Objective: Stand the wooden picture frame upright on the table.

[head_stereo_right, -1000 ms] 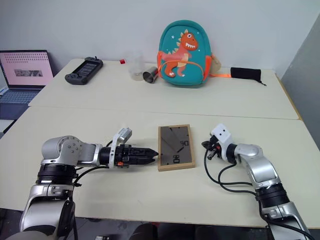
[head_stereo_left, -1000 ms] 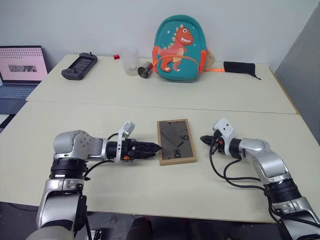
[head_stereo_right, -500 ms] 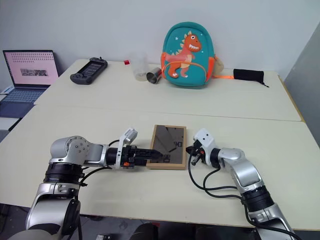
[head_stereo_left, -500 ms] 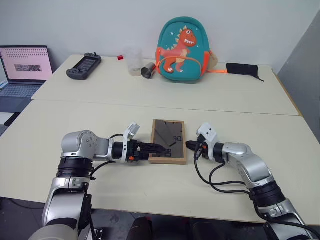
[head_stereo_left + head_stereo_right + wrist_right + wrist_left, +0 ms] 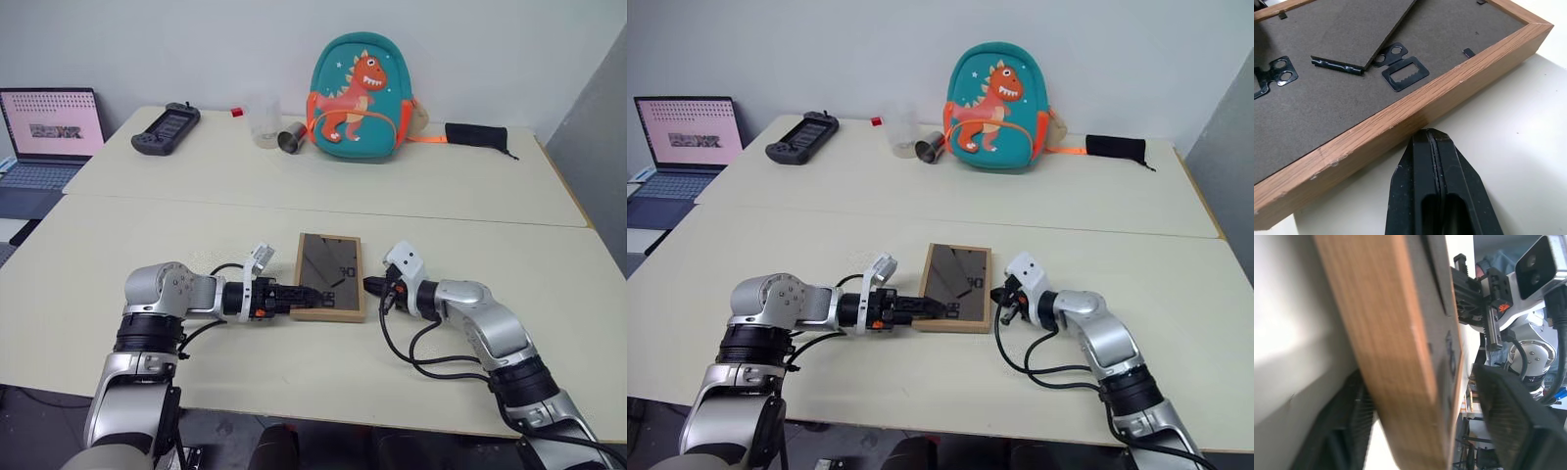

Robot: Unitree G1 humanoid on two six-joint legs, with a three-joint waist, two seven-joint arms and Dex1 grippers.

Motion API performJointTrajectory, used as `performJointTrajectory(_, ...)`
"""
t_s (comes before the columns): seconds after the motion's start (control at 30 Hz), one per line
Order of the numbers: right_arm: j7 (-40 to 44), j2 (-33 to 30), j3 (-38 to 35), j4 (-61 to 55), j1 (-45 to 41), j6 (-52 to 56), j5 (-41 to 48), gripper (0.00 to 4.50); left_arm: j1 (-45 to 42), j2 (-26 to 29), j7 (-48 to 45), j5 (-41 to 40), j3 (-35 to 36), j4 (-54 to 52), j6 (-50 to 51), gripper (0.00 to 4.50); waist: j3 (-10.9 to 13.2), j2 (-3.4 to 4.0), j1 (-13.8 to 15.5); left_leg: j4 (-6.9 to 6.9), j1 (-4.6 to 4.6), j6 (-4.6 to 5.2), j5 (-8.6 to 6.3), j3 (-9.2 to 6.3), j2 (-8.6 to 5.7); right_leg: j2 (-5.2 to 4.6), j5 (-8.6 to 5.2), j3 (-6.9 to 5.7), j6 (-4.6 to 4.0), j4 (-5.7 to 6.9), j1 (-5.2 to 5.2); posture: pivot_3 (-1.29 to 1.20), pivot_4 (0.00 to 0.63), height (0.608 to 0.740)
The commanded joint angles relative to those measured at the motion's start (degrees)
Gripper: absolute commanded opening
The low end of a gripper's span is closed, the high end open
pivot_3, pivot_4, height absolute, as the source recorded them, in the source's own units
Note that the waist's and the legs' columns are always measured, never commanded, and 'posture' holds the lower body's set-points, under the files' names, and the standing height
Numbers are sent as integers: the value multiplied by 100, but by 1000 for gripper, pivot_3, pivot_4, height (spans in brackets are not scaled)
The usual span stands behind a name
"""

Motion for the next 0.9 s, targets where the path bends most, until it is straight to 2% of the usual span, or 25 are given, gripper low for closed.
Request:
performJointTrajectory(0.03, 4, -1, -45, -207, 39, -53, 49, 0, -10, -55, -65, -109, 88, -87, -126, 2185, 0, 0, -2, 0, 0, 0, 0, 0, 0, 0, 0, 0, 0, -1, 0, 0, 150, 740)
performJointTrajectory(0.13, 43, 56, -106, -248, 13, -40, 161, 0, -73, -126, -85, -198, 319, -129, -322, 1626, 0, 0, -2, -2, -2, 0, 0, 1, 0, 0, 0, 0, 0, -4, -1, 0, 150, 740)
performJointTrajectory(0.23, -10, 5, -184, -179, -6, -98, 101, 0, -129, -140, -63, -242, 469, -171, -429, 1279, 0, 0, -12, -1, -2, 0, 0, 1, 1, 0, 0, 0, 0, -4, -1, 0, 150, 740)
performJointTrajectory(0.37, 41, -409, -606, -115, -132, -97, 126, 0, -251, -55, -28, -282, 549, -333, -543, 1278, 2, 0, 5, -1, -7, 0, 0, 1, 1, 0, 0, 0, 0, -4, -5, 0, 150, 740)
performJointTrajectory(0.47, 367, -673, -1168, -351, -391, 530, 797, 0, -183, 115, -219, -393, 433, -791, -624, 1278, 4, -1, 12, -1, -12, 0, 0, 4, -2, -3, 0, 2, 0, -12, -6, 0, 150, 740)
performJointTrajectory(0.5, 483, -760, -1324, -425, -491, 837, 1064, 343, -139, 169, -274, -405, 380, -944, -674, 1278, 5, -1, 11, -2, -13, 0, 0, 6, -2, -3, 0, 4, 0, -13, -7, 0, 150, 740)
performJointTrajectory(0.53, 647, -872, -1428, -516, -612, 1062, 1304, 392, -103, 178, -300, -419, 386, -1056, -743, 1278, 9, 0, 9, -3, -13, 0, 0, 6, 0, -3, 0, 4, 0, -13, -7, 0, 150, 740)
performJointTrajectory(0.67, 764, -957, -1665, -698, -1174, 1726, 1917, 1324, 17, 139, -250, -367, 411, -1336, -1067, 1278, 9, 0, -20, -13, -10, 0, 0, 5, 6, 2, -1, 1, -3, -14, -9, 0, 150, 740)
performJointTrajectory(0.9, 457, -416, -1283, -472, -1902, 1811, 2002, 2955, 27, -55, -23, -427, 510, -1575, -1376, 1278, 9, 0, -46, -14, -12, 1, -1, 9, 3, -1, -2, 4, -3, -18, -11, 0, 150, 740)
